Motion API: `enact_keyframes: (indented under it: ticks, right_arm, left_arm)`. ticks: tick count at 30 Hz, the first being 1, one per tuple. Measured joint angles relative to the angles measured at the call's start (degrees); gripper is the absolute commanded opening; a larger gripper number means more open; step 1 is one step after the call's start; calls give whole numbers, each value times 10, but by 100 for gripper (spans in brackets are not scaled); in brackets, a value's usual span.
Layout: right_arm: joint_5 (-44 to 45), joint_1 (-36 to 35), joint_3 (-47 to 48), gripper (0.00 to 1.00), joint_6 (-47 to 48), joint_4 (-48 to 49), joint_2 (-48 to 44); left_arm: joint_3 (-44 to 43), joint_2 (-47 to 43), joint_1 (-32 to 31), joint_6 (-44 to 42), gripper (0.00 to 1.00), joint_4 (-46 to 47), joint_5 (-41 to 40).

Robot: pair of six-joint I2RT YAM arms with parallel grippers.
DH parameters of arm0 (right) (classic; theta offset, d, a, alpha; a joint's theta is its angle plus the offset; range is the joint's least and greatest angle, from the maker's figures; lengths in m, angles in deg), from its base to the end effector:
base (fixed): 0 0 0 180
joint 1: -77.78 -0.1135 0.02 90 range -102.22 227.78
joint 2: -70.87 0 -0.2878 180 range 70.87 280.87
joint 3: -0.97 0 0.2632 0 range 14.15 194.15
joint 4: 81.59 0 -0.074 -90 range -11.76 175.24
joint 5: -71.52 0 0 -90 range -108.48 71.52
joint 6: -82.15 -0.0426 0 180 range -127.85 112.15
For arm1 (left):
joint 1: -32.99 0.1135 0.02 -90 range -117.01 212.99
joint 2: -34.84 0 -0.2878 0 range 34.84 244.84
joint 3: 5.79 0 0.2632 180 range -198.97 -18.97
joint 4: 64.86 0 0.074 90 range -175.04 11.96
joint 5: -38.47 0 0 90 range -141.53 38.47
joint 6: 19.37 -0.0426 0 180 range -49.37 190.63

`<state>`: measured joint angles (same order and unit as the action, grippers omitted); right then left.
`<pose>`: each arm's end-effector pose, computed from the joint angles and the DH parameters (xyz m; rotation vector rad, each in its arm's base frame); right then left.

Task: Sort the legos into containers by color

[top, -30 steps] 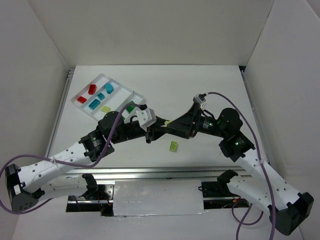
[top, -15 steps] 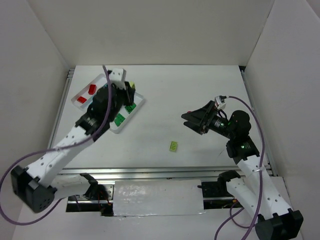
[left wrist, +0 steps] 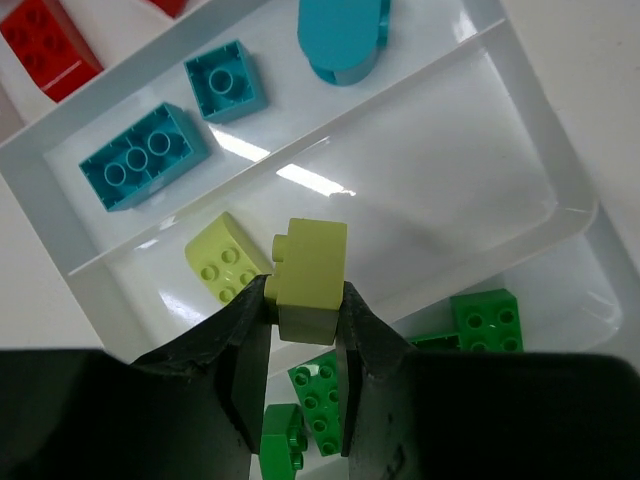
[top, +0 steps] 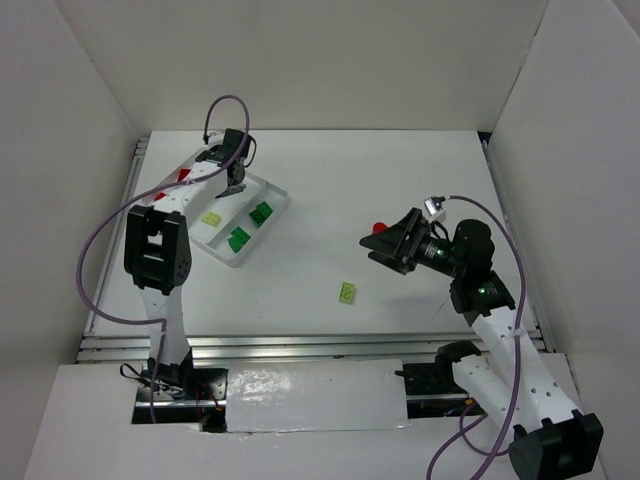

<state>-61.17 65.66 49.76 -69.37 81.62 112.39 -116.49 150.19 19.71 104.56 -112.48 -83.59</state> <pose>0.1596 0.0638 0.3202 0.2199 1.9607 1.5360 0.4655 -0.0866 0.2652 -0.6377 2.2341 0.2924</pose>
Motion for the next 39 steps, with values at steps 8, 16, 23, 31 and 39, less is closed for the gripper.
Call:
enact_keyframes:
  ticks: [8, 16, 23, 31, 39]
  right_arm:
    - [-7, 1, -16, 100, 11, -2, 19]
    - [16, 0, -12, 100, 59, -26, 40]
    - [177, -73, 31, 100, 144, -132, 95]
    - [421, -219, 78, 100, 166, -217, 216]
    - [611, -223, 51, 100, 82, -271, -34]
  left_arm:
    - [8, 25, 15, 24, 38, -8, 23]
    - [56, 25, 15, 40, 94, -2, 34]
    - [58, 10, 17, 53, 99, -4, 41]
    - [152, -241, -15, 23, 100, 31, 145]
    - [215, -308, -316, 35, 100, 80, 136]
